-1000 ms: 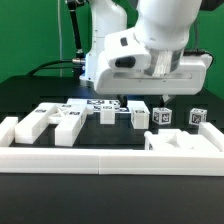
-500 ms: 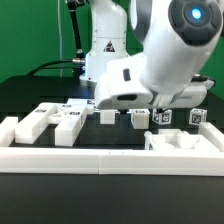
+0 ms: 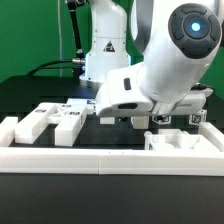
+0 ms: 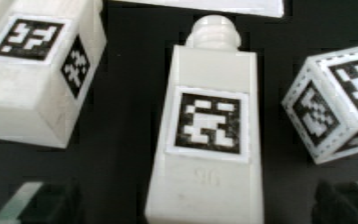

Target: Assemble chair

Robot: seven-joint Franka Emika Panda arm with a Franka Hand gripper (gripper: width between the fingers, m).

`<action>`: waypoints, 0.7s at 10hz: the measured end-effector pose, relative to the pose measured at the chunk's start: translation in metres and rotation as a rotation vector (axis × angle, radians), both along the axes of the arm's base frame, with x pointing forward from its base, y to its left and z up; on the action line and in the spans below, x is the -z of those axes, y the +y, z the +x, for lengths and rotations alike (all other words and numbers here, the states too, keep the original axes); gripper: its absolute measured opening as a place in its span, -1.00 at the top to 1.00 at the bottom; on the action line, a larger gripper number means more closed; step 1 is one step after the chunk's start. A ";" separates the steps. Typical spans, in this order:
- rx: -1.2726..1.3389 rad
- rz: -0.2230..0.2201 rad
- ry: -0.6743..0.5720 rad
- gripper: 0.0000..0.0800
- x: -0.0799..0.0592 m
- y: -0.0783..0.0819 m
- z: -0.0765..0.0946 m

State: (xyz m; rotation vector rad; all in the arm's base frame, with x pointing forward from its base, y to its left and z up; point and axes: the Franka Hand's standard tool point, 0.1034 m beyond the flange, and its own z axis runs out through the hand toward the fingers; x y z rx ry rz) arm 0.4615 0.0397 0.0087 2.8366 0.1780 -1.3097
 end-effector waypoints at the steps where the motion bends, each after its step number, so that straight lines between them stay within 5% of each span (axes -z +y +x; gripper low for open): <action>1: 0.000 0.000 0.004 -0.62 0.002 0.000 -0.003; 4: -0.001 0.000 0.000 -0.57 0.003 0.000 -0.003; 5: -0.001 0.000 0.000 -0.14 0.003 0.000 -0.003; 6: -0.003 0.000 0.000 -0.14 0.003 0.001 -0.003; 7: -0.004 0.000 0.000 0.28 0.003 0.002 -0.003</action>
Offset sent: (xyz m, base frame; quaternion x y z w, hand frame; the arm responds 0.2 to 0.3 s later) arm -0.0034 0.0003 -0.0034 -0.0040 0.0002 0.0038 1.0000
